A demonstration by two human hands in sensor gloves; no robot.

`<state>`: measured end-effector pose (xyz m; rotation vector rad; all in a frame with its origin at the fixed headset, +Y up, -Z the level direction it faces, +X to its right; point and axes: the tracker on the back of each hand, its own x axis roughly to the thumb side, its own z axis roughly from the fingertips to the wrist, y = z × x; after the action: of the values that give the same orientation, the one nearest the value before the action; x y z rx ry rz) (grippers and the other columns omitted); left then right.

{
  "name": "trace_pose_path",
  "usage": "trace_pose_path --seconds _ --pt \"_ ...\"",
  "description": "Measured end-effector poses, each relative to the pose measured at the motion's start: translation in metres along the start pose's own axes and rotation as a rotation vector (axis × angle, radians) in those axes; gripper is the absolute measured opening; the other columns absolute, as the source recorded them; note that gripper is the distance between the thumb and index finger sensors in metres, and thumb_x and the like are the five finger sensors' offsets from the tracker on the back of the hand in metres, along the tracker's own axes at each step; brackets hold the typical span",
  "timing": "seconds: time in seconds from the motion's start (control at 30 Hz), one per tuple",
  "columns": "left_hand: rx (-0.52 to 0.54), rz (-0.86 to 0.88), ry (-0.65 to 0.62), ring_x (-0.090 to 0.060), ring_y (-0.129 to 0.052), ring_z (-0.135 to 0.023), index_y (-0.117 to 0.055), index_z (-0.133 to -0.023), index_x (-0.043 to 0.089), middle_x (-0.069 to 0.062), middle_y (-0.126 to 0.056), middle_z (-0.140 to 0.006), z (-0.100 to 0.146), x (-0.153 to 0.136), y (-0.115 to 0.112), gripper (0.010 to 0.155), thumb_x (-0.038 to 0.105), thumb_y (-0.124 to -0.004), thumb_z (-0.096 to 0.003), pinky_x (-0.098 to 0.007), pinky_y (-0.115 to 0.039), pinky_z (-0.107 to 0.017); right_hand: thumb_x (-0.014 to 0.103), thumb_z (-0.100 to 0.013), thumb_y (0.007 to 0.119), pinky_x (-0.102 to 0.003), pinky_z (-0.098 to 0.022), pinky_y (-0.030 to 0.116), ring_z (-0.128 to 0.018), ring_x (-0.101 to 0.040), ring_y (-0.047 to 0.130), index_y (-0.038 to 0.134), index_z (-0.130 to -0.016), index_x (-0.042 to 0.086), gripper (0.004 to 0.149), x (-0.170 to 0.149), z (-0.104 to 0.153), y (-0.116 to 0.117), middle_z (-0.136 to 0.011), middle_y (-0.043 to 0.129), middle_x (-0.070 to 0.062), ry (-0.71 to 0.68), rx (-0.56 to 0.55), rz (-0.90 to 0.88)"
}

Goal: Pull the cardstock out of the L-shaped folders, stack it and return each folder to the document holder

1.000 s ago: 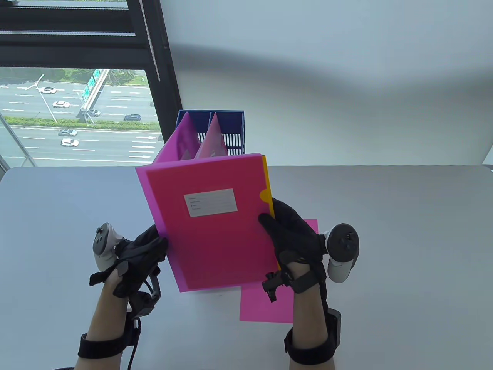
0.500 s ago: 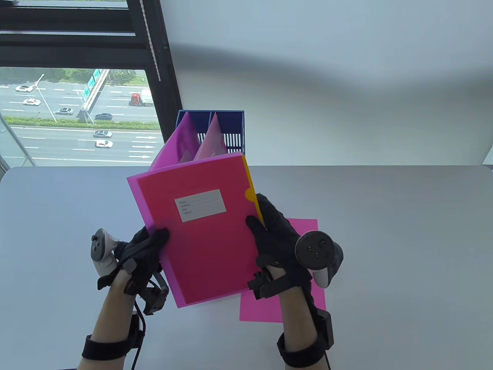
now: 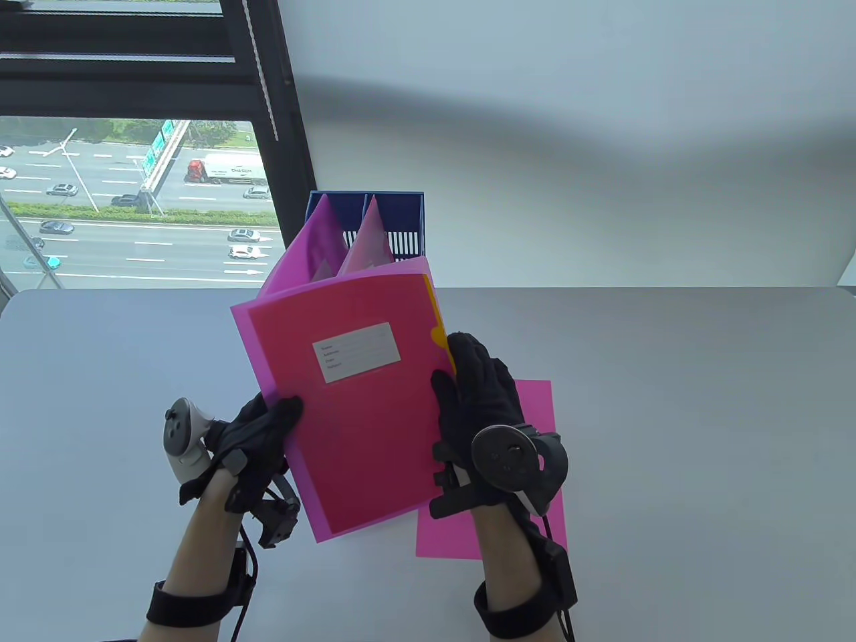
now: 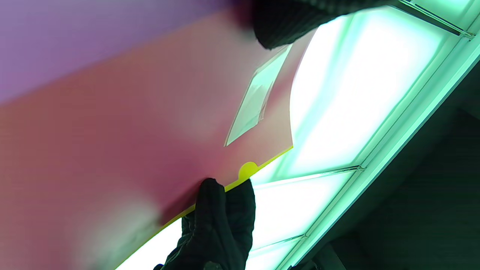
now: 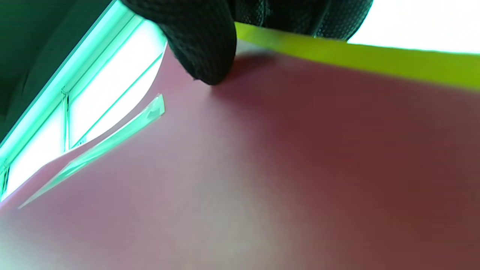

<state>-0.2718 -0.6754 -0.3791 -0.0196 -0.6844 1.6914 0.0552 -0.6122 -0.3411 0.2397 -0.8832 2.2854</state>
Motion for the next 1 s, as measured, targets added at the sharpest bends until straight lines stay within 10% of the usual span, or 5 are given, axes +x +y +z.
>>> trace_pose_path --seconds 0.53,1.0 --pt "-0.01 -0.071 -0.001 -0.029 -0.101 -0.075 -0.067 -0.105 0.014 -0.008 -0.085 -0.092 0.001 0.004 0.005 0.048 0.036 -0.068 -0.0624 -0.051 -0.069 -0.072 0.044 -0.06 0.081 -0.053 -0.073 0.06 -0.068 -0.023 0.096 0.081 -0.091 0.026 0.036 -0.032 -0.008 -0.002 -0.1 0.08 -0.006 0.18 0.187 -0.513" --pt "-0.074 -0.087 -0.034 -0.028 -0.102 -0.075 -0.068 -0.106 0.016 -0.004 -0.086 -0.091 0.0 0.009 0.009 0.048 0.036 -0.068 -0.0623 -0.05 -0.07 -0.072 0.05 -0.063 0.072 -0.053 -0.073 0.058 -0.066 -0.025 0.095 0.093 -0.078 0.02 0.04 -0.054 -0.01 0.006 -0.092 0.088 -0.007 0.256 0.432 -0.989"
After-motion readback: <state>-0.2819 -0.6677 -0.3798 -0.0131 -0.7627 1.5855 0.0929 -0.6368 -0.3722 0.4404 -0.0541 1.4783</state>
